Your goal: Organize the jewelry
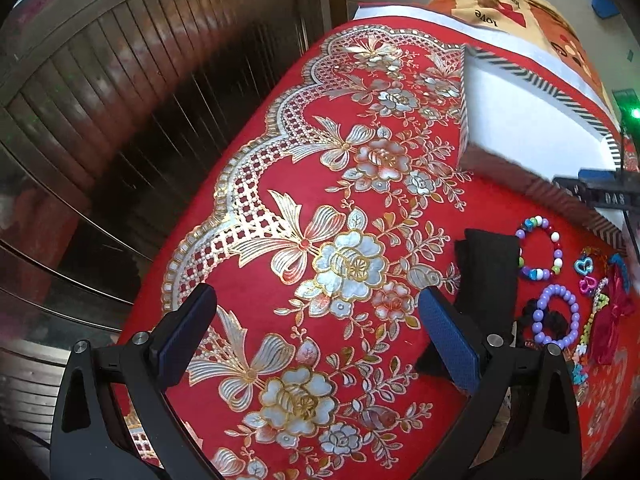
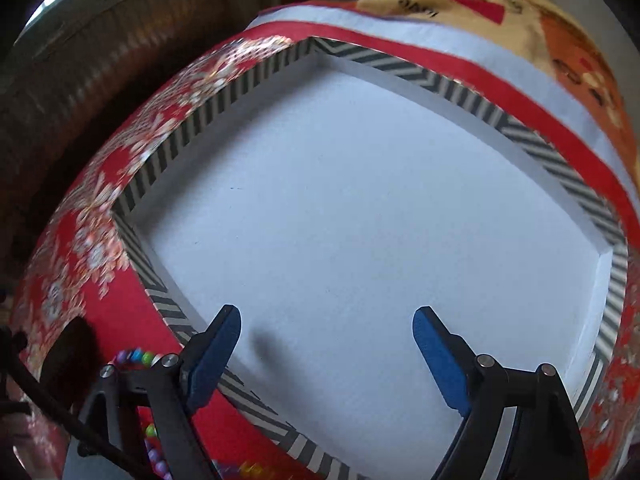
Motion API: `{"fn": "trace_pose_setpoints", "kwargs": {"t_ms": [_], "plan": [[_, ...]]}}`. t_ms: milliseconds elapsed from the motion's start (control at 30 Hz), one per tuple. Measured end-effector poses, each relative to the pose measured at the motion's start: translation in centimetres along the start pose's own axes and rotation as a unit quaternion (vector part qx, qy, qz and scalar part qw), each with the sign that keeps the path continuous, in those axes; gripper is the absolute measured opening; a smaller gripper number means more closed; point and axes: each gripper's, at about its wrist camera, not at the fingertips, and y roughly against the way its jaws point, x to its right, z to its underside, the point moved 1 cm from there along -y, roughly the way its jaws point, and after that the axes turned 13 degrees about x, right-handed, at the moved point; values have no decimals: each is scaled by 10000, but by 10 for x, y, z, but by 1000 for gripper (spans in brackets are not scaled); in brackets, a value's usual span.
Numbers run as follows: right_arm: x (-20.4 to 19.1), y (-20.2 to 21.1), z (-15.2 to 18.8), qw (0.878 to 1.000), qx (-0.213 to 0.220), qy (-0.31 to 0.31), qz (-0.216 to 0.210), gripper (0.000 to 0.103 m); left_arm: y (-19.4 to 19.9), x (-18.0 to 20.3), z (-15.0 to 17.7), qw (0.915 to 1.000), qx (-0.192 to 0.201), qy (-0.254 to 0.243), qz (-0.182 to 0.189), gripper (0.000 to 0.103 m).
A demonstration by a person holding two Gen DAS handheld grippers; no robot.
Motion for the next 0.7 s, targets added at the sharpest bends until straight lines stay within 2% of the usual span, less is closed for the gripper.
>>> {"fn": "trace_pose_setpoints", "kwargs": {"t_ms": [67,167,233,400,600,700], "plan": [[-7,5,11,9999,-39,-19,-115,87,0,0,-1,10000,-6,0,26,101],[-16,19,19,9997,181,1,145,87,4,1,-2,10000,33,-48,47,101],[-15,35,17,9990,352,-208,200,87,8,2,-2,9999,69,-70,96,101],[-22,106,34,9921,1008,-692,278,87,29,10,-5,9992,265,-121,258,101],[-33,174,59,9842,1240,-1016,746,87,59,23,-7,9968,525,-212,557,101],[-42,196,82,9791,1318,-1316,818,87,70,31,-1,9953,556,-313,732,101]]}}
